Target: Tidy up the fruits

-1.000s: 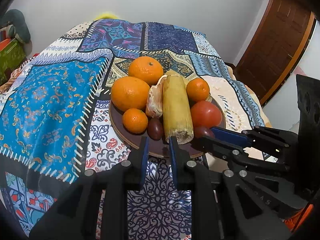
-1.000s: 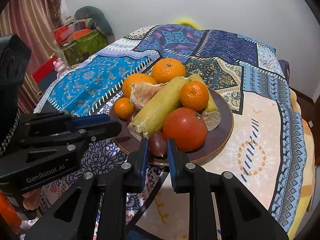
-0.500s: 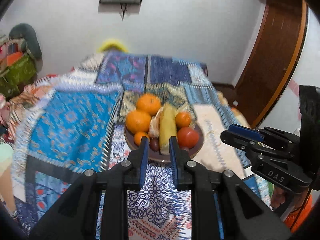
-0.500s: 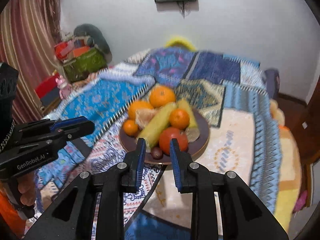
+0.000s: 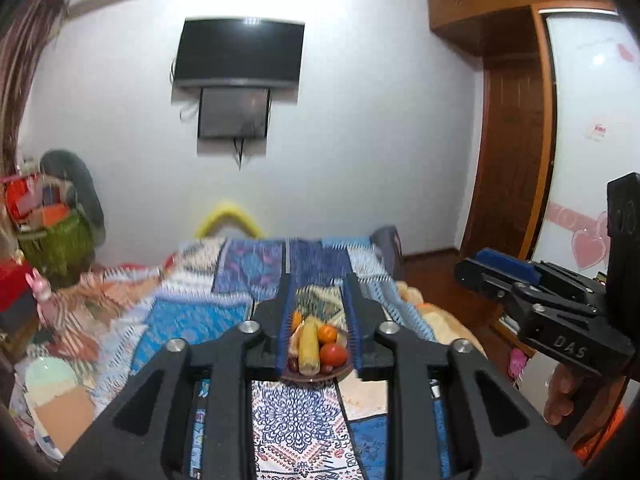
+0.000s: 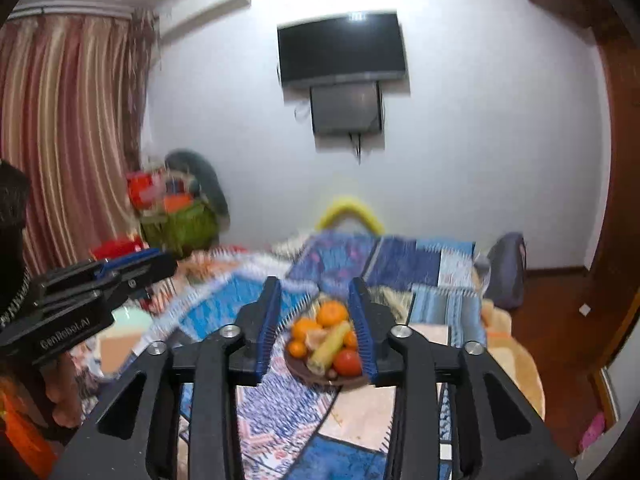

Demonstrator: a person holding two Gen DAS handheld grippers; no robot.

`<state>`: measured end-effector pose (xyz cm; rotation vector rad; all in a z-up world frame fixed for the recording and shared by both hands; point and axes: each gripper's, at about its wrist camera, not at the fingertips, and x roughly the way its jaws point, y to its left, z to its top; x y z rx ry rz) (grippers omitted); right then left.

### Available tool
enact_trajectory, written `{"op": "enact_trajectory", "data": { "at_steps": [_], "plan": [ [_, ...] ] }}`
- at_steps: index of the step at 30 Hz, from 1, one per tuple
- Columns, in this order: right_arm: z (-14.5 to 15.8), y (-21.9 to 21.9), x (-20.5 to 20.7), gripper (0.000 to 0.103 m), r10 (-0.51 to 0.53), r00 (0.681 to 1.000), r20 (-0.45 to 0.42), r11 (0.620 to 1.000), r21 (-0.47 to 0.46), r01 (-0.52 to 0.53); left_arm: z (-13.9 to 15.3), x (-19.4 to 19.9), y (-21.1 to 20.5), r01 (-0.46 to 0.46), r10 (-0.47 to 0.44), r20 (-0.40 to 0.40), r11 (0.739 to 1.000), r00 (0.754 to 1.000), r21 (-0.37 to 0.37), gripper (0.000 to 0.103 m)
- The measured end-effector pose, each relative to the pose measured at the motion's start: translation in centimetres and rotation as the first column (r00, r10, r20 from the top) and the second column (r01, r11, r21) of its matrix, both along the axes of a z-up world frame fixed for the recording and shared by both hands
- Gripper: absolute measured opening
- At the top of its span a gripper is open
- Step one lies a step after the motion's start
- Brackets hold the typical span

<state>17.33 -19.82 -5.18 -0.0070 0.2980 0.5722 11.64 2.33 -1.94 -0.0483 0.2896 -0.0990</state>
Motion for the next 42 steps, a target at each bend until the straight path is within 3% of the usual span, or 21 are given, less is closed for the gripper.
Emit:
{"op": "enact_trajectory", "data": {
  "at_steps": [5,7,9,12,16,21,42],
  "plan": [
    [2.0,-1.1,-3.4,0.059,-0.027,0.995,0.095,0.998,0.054,0.022,1.4,-2.8,-0.7,-0.03,0.028,0.084,0.999,0.996,0.024,0.057],
    [2.3,-1.3,-4.3,0.075,-0.035,0.993,0.112,0.997,0.07,0.028,1.7,-3.5,-0.8,-0.035,0.032,0.104,0.999,0.994,0.027,0.062],
    [2.2,-1.4,-4.7,0.085,-0.041,0.991,0.128,0.996,0.085,0.031,1.8,-4.0,-0.8,-0.039,0.035,0.117,0.999,0.993,0.03,0.071],
    [2.1,-1.2,-5.0,0.09,-0.055,0.988,0.142,0.996,0.082,0.044,1.9,-4.5,-0.9,-0.041,0.037,0.13,0.999,0.991,0.033,0.085],
    [1.8,-1.2,-5.7,0.103,-0.066,0.987,0.147,0.995,0.086,0.054,2.0,-5.1,-0.8,-0.052,0.048,0.143,0.998,0.989,0.026,0.096],
    [1.7,-1.4,-5.8,0.103,-0.083,0.986,0.143,0.994,0.087,0.071,2.1,-5.8,-0.9,-0.065,0.061,0.148,0.998,0.987,0.023,0.101],
    [1.9,-2.6,-6.9,0.103,-0.103,0.983,0.149,0.992,0.092,0.09,2.2,-6.4,-1.4,-0.059,0.054,0.16,0.998,0.986,0.03,0.102]
  ]
}}
